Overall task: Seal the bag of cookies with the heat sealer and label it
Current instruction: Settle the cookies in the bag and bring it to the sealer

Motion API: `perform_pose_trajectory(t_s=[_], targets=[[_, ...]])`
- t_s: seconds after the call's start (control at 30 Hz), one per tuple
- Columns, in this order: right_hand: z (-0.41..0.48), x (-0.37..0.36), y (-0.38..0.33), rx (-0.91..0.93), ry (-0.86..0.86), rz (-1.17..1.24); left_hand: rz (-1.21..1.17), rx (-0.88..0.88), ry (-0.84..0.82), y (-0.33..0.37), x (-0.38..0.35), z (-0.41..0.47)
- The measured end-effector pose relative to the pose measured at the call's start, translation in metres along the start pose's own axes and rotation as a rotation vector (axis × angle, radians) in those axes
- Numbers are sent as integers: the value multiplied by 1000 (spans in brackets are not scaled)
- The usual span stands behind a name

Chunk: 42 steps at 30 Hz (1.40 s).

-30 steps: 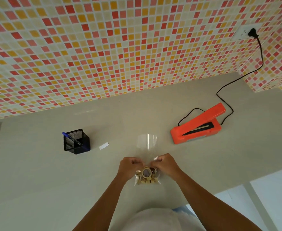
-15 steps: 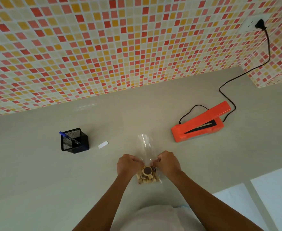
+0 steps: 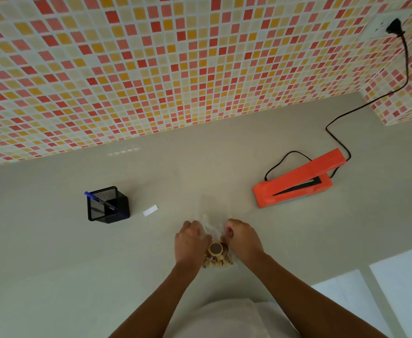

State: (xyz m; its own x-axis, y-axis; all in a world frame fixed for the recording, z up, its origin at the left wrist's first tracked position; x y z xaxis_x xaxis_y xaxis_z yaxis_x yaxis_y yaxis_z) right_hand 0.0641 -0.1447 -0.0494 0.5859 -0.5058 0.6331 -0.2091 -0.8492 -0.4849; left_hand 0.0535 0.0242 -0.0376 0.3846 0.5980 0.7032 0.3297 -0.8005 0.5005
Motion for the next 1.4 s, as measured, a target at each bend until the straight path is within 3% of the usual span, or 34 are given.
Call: perform_pose_trajectory(t_s=[0.17, 0.3, 0.4, 0.7, 0.9, 1.1, 1.23, 1.4], targets=[[5, -11, -2, 180, -57, 98, 16, -6, -82, 1, -6, 4], [5, -7, 3, 200, -75, 562, -119, 39, -130, -3, -2, 11], [13, -12, -4, 172, -181, 822, -171, 40, -148, -3, 1, 15], [23, -10, -1, 141, -164, 1141, -155, 45, -185, -2, 0, 19], [45, 8, -4, 150, -135, 1142, -135, 61, -184, -5, -2, 20], [62, 37, -8, 225, 56, 1238, -111, 52, -179, -3, -1, 17], [62, 28, -31, 275, -114, 1262, -118, 62, -167, -5, -1, 15], [53, -16, -43, 185, -303, 1256, -133, 69, -135, -5, -3, 10]])
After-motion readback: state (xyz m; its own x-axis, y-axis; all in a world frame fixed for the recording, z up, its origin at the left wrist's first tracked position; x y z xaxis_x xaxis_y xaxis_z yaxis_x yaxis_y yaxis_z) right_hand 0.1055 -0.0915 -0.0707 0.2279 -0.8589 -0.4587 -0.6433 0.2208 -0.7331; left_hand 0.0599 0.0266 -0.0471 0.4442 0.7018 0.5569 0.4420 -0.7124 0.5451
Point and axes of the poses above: each hand's wrist, its own z-axis towards the middle knuckle, its own x-axis out of the back of the hand, y = z × x, the point moved 7 cm from there along z, towards the middle knuckle, and after that the axes turned 14 degrees about -y, right-handed, at the moved point
